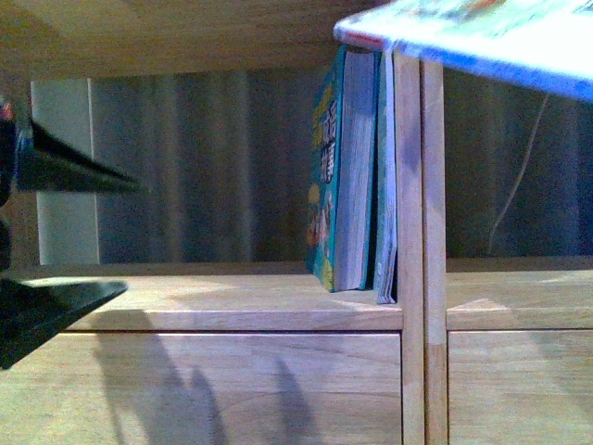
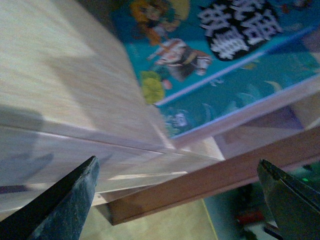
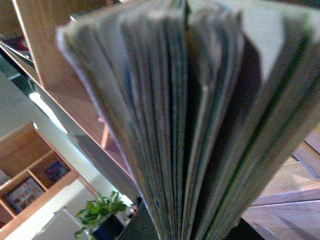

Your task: Organize books on shelf

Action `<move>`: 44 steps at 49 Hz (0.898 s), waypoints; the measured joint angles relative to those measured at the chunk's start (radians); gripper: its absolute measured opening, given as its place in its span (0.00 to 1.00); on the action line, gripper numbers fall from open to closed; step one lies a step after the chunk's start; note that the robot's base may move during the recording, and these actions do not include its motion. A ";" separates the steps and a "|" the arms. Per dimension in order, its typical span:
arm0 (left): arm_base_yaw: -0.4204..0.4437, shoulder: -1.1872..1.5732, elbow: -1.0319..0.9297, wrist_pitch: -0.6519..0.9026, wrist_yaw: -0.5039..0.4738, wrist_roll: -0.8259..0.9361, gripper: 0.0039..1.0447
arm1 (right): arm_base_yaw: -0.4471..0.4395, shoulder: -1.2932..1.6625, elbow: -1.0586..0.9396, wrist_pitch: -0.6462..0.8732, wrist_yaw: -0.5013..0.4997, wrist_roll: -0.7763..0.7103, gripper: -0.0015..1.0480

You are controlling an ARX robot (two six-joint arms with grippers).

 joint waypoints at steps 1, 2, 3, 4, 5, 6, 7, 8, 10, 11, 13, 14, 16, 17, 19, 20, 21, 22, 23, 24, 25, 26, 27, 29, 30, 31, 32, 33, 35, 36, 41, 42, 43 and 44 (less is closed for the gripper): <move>-0.008 -0.002 0.003 0.007 0.003 -0.013 0.93 | 0.007 0.010 0.003 0.002 0.002 -0.006 0.07; -0.022 -0.005 0.006 0.021 0.008 -0.028 0.93 | 0.021 0.028 0.008 0.007 0.005 -0.016 0.07; -0.029 -0.007 0.008 0.027 0.009 -0.035 0.93 | 0.028 0.037 0.011 0.009 0.007 -0.024 0.07; -0.043 -0.011 0.011 0.037 0.011 -0.046 0.93 | 0.042 0.063 0.019 0.012 0.013 -0.037 0.07; -0.049 -0.014 0.012 0.042 0.011 -0.051 0.93 | 0.049 0.074 0.020 0.013 0.014 -0.044 0.07; -0.062 -0.018 0.014 0.051 0.012 -0.061 0.93 | 0.062 0.097 0.026 0.016 0.024 -0.061 0.07; -0.069 -0.020 0.015 0.055 0.012 -0.065 0.93 | 0.069 0.108 0.029 0.017 0.028 -0.066 0.07; -0.082 -0.024 0.018 0.062 0.014 -0.073 0.93 | 0.082 0.128 0.034 0.021 0.033 -0.076 0.07; -0.099 -0.029 0.022 0.066 0.014 -0.082 0.93 | 0.103 0.156 0.043 0.027 0.042 -0.087 0.07; -0.104 -0.031 0.023 0.067 0.013 -0.085 0.93 | 0.111 0.165 0.047 0.029 0.045 -0.091 0.07; -0.119 -0.035 0.026 0.069 0.010 -0.091 0.93 | 0.135 0.191 0.060 0.033 0.053 -0.108 0.07; -0.124 -0.036 0.026 0.071 0.010 -0.092 0.93 | 0.143 0.199 0.064 0.034 0.056 -0.110 0.07; -0.141 -0.039 0.029 0.079 0.006 -0.097 0.93 | 0.174 0.230 0.085 0.041 0.070 -0.121 0.07; -0.153 -0.040 0.031 0.083 0.003 -0.101 0.93 | 0.198 0.251 0.098 0.048 0.087 -0.124 0.07; -0.167 -0.040 0.032 0.087 -0.002 -0.105 0.93 | 0.229 0.279 0.115 0.054 0.110 -0.125 0.07; -0.172 -0.040 0.032 0.089 -0.004 -0.106 0.93 | 0.243 0.291 0.122 0.057 0.119 -0.125 0.07; -0.177 -0.040 0.032 0.090 -0.006 -0.107 0.93 | 0.258 0.303 0.128 0.062 0.127 -0.124 0.07; -0.180 -0.040 0.032 0.095 -0.010 -0.109 0.93 | 0.272 0.314 0.133 0.066 0.133 -0.122 0.07; -0.182 -0.040 0.032 0.097 -0.012 -0.109 0.93 | 0.279 0.319 0.135 0.068 0.136 -0.121 0.07; -0.185 -0.040 0.032 0.101 -0.016 -0.110 0.93 | 0.293 0.327 0.140 0.071 0.142 -0.121 0.07; -0.186 -0.040 0.032 0.104 -0.018 -0.111 0.93 | 0.301 0.332 0.142 0.072 0.144 -0.120 0.07; -0.187 -0.040 0.032 0.106 -0.019 -0.111 0.93 | 0.308 0.336 0.143 0.074 0.145 -0.117 0.07; -0.190 -0.040 0.032 0.109 -0.020 -0.114 0.93 | 0.329 0.347 0.149 0.077 0.154 -0.111 0.07; -0.193 -0.040 0.032 0.114 -0.023 -0.116 0.93 | 0.356 0.359 0.156 0.080 0.162 -0.101 0.07; -0.194 -0.040 0.032 0.114 -0.026 -0.116 0.93 | 0.369 0.365 0.160 0.080 0.164 -0.096 0.07; -0.195 -0.040 0.032 0.115 -0.027 -0.117 0.93 | 0.381 0.370 0.164 0.081 0.166 -0.093 0.07; -0.196 -0.040 0.032 0.118 -0.026 -0.117 0.92 | 0.393 0.376 0.167 0.082 0.167 -0.083 0.07; -0.196 -0.040 0.032 0.122 -0.027 -0.117 0.89 | 0.404 0.382 0.170 0.083 0.169 -0.079 0.07; -0.196 -0.041 0.031 0.130 -0.029 -0.119 0.83 | 0.424 0.393 0.177 0.084 0.172 -0.071 0.07; -0.196 -0.042 0.031 0.134 -0.032 -0.120 0.79 | 0.431 0.398 0.180 0.085 0.179 -0.065 0.07; -0.196 -0.050 0.028 0.167 -0.031 -0.124 0.64 | 0.453 0.428 0.194 0.093 0.186 -0.023 0.07; -0.196 -0.051 0.027 0.171 -0.029 -0.126 0.62 | 0.454 0.431 0.196 0.094 0.188 -0.019 0.07; -0.196 -0.054 0.027 0.182 -0.025 -0.129 0.59 | 0.459 0.438 0.198 0.097 0.190 -0.011 0.07; -0.196 -0.056 0.025 0.193 -0.024 -0.134 0.56 | 0.463 0.446 0.200 0.102 0.192 0.002 0.07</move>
